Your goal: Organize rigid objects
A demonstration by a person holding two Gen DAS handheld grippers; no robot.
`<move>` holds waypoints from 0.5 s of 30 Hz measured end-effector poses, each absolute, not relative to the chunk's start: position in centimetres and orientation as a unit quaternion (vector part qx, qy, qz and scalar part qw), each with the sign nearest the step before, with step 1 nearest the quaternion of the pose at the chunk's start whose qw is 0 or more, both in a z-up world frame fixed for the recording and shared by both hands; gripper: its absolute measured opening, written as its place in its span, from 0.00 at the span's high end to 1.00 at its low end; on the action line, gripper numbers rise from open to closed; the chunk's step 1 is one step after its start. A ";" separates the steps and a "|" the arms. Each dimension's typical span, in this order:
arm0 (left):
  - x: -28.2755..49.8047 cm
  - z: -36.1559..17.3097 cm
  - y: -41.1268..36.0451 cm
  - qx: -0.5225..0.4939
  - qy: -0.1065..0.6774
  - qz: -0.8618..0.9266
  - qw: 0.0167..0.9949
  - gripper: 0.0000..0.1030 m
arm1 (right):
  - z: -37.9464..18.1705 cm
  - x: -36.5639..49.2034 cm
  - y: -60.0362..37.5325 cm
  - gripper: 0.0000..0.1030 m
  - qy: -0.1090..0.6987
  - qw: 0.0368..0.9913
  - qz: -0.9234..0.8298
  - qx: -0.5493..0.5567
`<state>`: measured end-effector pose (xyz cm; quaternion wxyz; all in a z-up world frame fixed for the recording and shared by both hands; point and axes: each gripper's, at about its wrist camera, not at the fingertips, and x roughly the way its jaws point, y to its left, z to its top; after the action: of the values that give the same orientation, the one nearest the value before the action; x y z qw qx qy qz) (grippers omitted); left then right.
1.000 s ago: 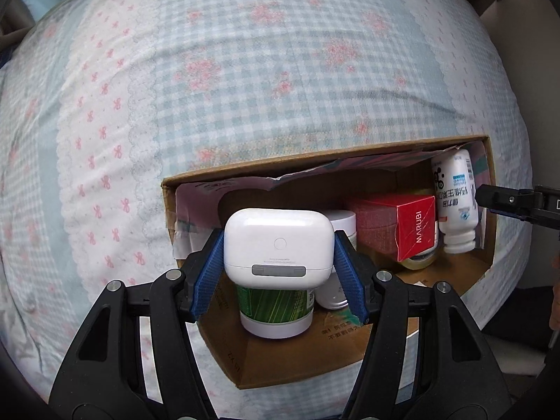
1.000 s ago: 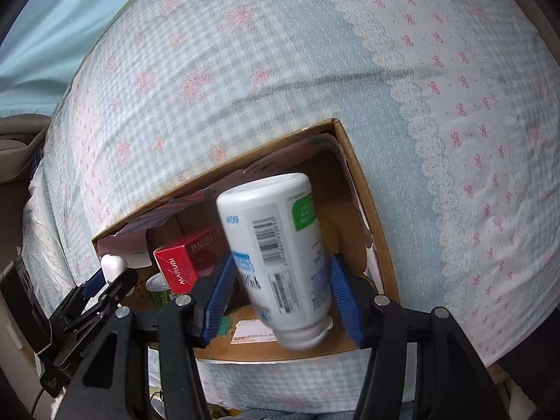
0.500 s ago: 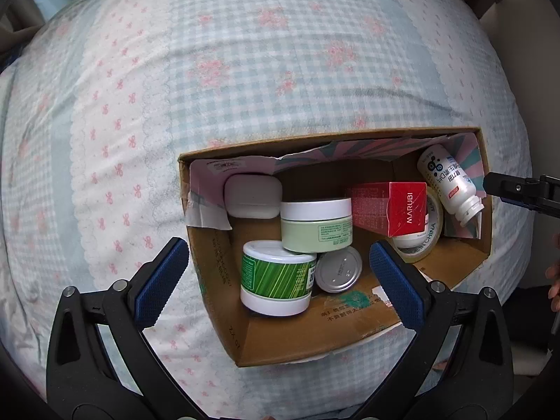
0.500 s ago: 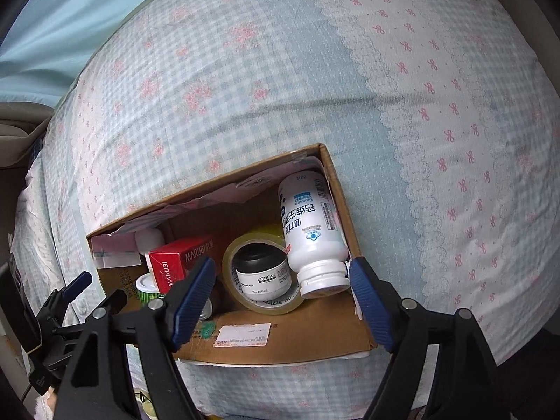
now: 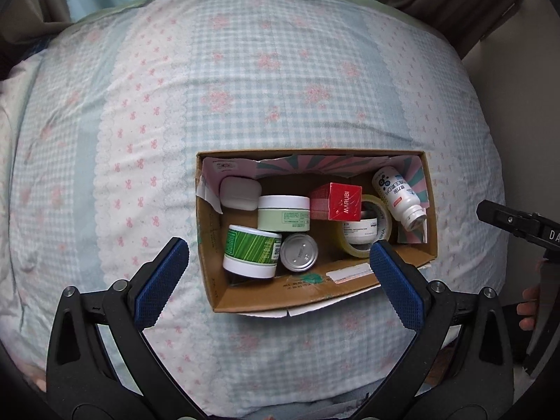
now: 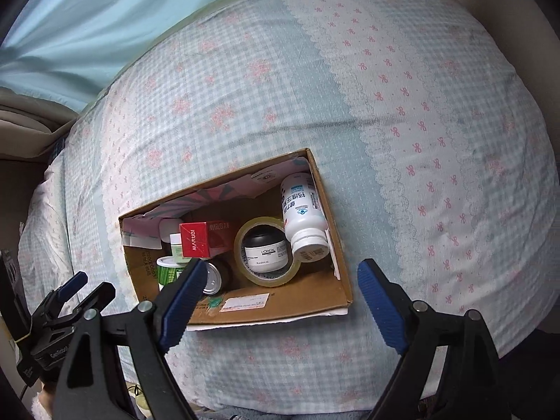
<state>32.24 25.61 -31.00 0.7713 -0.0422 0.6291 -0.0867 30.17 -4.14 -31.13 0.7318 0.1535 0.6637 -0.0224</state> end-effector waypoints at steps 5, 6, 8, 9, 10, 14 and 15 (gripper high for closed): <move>29.9 -26.6 25.6 -0.060 0.591 -0.088 0.800 0.00 | -26.7 27.8 -3.6 0.09 0.638 0.763 -0.022 0.101; 29.4 -25.5 25.5 -0.063 0.581 -0.086 0.807 0.00 | -25.6 27.3 -3.5 0.09 0.632 0.769 -0.019 0.090; 28.2 -23.0 25.4 -0.067 0.558 -0.079 0.823 0.00 | -23.4 26.4 -3.1 0.09 0.621 0.781 -0.005 0.061; 27.6 -21.7 25.3 -0.069 0.546 -0.078 0.831 0.00 | -22.3 26.1 -2.9 0.09 0.614 0.788 0.006 0.048; 26.8 -20.2 25.2 -0.070 0.532 -0.076 0.840 0.00 | -21.1 25.7 -2.7 0.09 0.603 0.797 0.016 0.039; 23.7 -15.0 23.9 -0.066 0.483 -0.062 0.871 0.00 | -15.6 23.3 -3.0 0.09 0.533 0.846 0.022 0.020; 22.9 -13.8 23.5 -0.070 0.470 -0.059 0.878 0.00 | -14.3 22.6 -3.3 0.09 0.517 0.856 0.024 0.020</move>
<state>22.86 23.46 -13.82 0.8778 -0.0698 0.4702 -0.0592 22.56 -3.33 -14.27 0.8556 0.0200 0.5167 0.0237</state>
